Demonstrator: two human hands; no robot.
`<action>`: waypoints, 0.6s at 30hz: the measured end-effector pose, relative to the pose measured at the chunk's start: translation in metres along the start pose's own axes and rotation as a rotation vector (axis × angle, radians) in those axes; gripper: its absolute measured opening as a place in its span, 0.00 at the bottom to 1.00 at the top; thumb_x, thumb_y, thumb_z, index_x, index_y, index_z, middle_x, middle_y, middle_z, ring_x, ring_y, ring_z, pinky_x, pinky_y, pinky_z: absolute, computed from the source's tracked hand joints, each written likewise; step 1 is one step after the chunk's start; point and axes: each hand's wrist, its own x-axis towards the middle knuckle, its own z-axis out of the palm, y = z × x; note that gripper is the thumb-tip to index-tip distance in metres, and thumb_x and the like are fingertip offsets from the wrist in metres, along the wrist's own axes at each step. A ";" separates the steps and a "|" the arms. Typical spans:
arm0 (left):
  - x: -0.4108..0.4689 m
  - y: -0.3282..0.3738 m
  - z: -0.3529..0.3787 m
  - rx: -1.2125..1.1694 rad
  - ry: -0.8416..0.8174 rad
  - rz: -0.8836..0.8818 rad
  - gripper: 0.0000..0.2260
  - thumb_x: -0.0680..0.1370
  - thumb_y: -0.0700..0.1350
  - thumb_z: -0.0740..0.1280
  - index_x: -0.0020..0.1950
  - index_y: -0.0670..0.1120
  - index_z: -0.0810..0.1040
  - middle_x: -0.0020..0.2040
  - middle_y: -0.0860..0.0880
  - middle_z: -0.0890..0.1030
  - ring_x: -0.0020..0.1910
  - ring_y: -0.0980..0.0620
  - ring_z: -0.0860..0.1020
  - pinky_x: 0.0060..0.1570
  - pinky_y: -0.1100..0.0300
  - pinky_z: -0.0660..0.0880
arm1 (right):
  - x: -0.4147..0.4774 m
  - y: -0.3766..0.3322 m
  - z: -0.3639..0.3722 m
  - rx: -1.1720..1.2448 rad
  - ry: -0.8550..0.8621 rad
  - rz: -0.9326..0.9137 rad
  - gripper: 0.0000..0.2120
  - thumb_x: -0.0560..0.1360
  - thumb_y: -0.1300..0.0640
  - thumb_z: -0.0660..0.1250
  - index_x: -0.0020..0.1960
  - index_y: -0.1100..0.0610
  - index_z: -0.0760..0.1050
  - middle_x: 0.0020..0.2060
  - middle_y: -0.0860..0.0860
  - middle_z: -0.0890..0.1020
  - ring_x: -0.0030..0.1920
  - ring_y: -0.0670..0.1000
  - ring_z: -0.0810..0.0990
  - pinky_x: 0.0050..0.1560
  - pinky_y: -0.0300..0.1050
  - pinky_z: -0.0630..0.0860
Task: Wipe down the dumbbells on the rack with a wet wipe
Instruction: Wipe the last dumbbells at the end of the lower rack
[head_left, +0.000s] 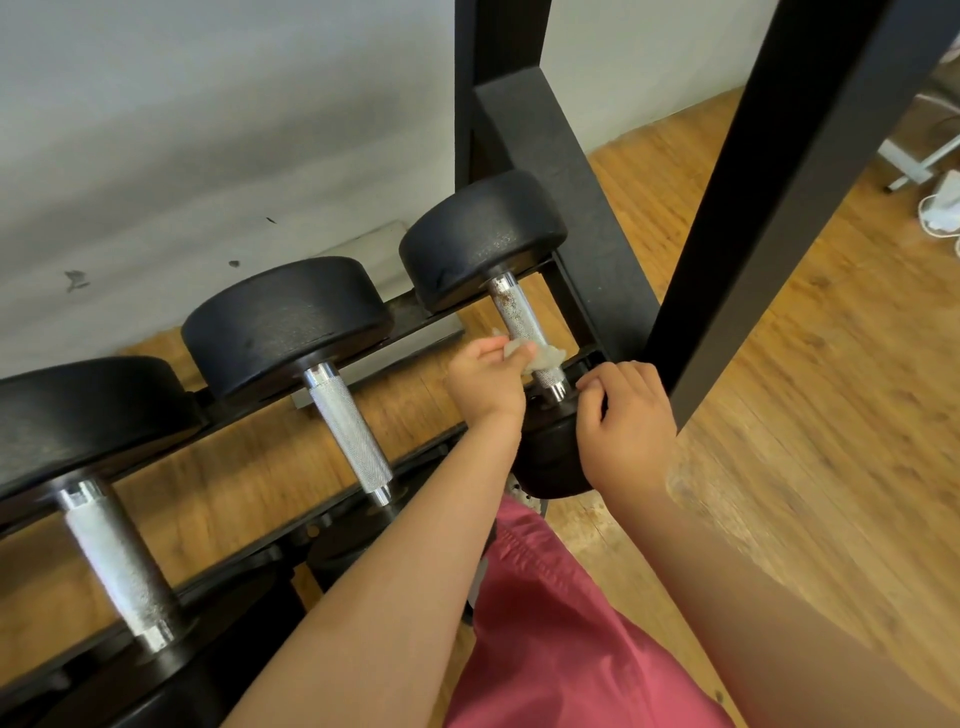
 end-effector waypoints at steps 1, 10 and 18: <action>0.003 0.004 0.001 -0.033 0.036 0.006 0.12 0.72 0.38 0.75 0.54 0.42 0.81 0.44 0.52 0.83 0.45 0.55 0.83 0.38 0.67 0.78 | 0.000 0.000 0.000 0.000 -0.003 -0.001 0.17 0.76 0.55 0.51 0.39 0.58 0.76 0.35 0.50 0.77 0.43 0.49 0.71 0.44 0.44 0.69; 0.018 0.033 0.010 -0.176 0.190 0.029 0.11 0.73 0.38 0.74 0.55 0.41 0.80 0.49 0.50 0.83 0.41 0.59 0.79 0.30 0.74 0.74 | 0.000 0.000 0.000 0.001 -0.017 0.005 0.17 0.76 0.54 0.51 0.39 0.58 0.76 0.36 0.50 0.77 0.44 0.47 0.70 0.45 0.43 0.67; -0.005 0.022 0.015 -0.103 0.218 0.186 0.12 0.77 0.34 0.68 0.59 0.40 0.81 0.54 0.48 0.82 0.50 0.59 0.80 0.39 0.77 0.73 | 0.000 0.002 0.001 -0.015 0.001 -0.022 0.17 0.77 0.55 0.51 0.39 0.58 0.76 0.35 0.50 0.77 0.43 0.49 0.71 0.44 0.45 0.69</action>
